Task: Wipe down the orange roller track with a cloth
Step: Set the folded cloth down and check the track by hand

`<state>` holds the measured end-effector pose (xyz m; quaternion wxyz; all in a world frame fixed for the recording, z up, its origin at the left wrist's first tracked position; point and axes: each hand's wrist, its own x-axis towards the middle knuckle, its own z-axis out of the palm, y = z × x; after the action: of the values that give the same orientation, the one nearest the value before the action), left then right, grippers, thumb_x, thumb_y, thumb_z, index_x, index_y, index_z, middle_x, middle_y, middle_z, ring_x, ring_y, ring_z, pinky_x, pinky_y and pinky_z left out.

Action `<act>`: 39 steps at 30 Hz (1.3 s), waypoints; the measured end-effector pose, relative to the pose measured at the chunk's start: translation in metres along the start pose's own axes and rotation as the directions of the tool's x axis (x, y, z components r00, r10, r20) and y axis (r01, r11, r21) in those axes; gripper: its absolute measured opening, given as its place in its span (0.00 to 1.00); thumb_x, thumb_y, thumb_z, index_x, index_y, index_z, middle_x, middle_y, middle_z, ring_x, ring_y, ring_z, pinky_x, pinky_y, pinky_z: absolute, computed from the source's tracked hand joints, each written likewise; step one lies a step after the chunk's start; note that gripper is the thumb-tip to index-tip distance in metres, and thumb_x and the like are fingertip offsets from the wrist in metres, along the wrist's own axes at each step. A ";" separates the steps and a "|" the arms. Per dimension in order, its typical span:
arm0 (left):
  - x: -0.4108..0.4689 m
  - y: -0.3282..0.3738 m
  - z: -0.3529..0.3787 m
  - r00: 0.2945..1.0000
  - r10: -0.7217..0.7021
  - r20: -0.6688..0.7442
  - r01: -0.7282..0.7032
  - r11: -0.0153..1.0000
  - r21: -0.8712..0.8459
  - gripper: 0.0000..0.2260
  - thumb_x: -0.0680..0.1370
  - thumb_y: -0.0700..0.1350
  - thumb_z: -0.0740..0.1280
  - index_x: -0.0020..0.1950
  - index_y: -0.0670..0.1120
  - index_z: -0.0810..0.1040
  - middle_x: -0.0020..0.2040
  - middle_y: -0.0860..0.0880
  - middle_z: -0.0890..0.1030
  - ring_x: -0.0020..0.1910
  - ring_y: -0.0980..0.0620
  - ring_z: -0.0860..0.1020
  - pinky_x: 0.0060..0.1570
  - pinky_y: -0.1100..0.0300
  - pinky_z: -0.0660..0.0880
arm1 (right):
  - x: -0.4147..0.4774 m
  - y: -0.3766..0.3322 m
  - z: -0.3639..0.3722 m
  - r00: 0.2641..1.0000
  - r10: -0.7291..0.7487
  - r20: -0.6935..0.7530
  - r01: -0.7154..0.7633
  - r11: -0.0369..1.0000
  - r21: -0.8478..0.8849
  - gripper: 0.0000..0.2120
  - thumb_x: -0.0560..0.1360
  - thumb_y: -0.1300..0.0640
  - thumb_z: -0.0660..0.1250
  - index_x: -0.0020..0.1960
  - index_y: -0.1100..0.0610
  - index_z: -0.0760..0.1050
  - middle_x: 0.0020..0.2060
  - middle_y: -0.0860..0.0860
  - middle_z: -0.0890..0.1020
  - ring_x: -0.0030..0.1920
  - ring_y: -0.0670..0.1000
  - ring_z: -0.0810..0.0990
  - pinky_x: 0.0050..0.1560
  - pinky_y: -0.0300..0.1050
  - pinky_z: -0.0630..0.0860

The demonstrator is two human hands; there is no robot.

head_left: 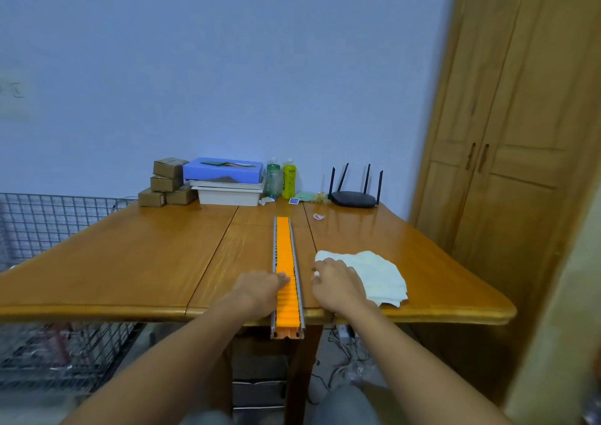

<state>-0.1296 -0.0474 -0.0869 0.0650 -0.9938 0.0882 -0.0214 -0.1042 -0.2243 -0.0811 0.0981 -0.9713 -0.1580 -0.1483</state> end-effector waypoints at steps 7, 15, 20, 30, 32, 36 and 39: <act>-0.039 0.015 -0.002 1.000 -0.005 0.010 0.005 1.000 -0.009 0.30 0.82 0.39 0.64 0.82 0.54 0.59 0.78 0.47 0.69 0.73 0.43 0.71 0.64 0.51 0.75 | -0.039 -0.008 -0.008 1.000 0.029 -0.011 -0.029 1.000 0.008 0.18 0.81 0.51 0.59 0.68 0.53 0.75 0.64 0.52 0.78 0.62 0.55 0.75 0.61 0.52 0.71; -0.085 0.029 -0.001 1.000 0.022 -0.022 -0.022 1.000 0.022 0.29 0.83 0.39 0.61 0.82 0.55 0.60 0.81 0.51 0.65 0.74 0.43 0.70 0.66 0.49 0.74 | -0.082 -0.015 -0.027 0.998 0.047 -0.039 -0.046 0.998 0.034 0.18 0.80 0.53 0.59 0.68 0.53 0.76 0.63 0.53 0.79 0.61 0.56 0.76 0.60 0.53 0.73; -0.113 0.039 -0.002 0.999 0.038 -0.032 -0.037 0.999 0.013 0.31 0.81 0.36 0.61 0.82 0.55 0.60 0.82 0.51 0.62 0.76 0.44 0.67 0.69 0.47 0.73 | -0.105 -0.022 -0.040 0.996 0.071 -0.057 -0.068 0.997 0.044 0.17 0.79 0.54 0.61 0.66 0.54 0.77 0.61 0.54 0.81 0.59 0.57 0.77 0.56 0.51 0.74; -0.130 0.046 -0.001 0.998 0.015 -0.053 -0.014 1.000 0.009 0.30 0.82 0.38 0.62 0.82 0.54 0.60 0.77 0.47 0.70 0.72 0.43 0.72 0.64 0.50 0.76 | -0.120 -0.033 -0.059 0.993 0.065 -0.096 -0.061 0.997 0.046 0.15 0.80 0.51 0.61 0.63 0.54 0.78 0.56 0.54 0.83 0.54 0.56 0.79 0.45 0.47 0.71; -0.130 0.045 -0.002 0.999 0.020 -0.051 -0.020 1.000 0.002 0.29 0.82 0.38 0.62 0.82 0.54 0.61 0.76 0.46 0.72 0.72 0.43 0.73 0.65 0.49 0.76 | -0.118 -0.031 -0.060 0.992 0.065 -0.113 -0.059 0.997 0.059 0.16 0.79 0.50 0.61 0.64 0.54 0.78 0.57 0.54 0.83 0.55 0.56 0.79 0.47 0.47 0.73; -0.128 0.039 -0.007 0.998 0.017 -0.061 -0.016 1.000 0.008 0.29 0.81 0.37 0.62 0.81 0.53 0.62 0.77 0.47 0.70 0.73 0.43 0.71 0.67 0.48 0.75 | -0.112 -0.028 -0.061 0.991 0.084 -0.102 -0.077 0.995 0.067 0.17 0.79 0.49 0.62 0.64 0.53 0.78 0.59 0.53 0.82 0.56 0.56 0.79 0.51 0.48 0.75; -0.119 0.028 -0.013 0.998 0.014 -0.054 -0.013 1.000 0.021 0.30 0.81 0.36 0.62 0.81 0.54 0.63 0.80 0.50 0.67 0.75 0.43 0.69 0.69 0.47 0.73 | -0.103 -0.026 -0.058 0.993 0.082 -0.090 -0.076 0.995 0.064 0.17 0.79 0.49 0.61 0.65 0.53 0.77 0.60 0.53 0.81 0.57 0.56 0.79 0.50 0.48 0.75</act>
<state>-0.2523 -0.0548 -0.0819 0.0728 -0.9915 0.0962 -0.0486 -0.2215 -0.2430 -0.0557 0.1404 -0.9655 -0.1191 -0.1840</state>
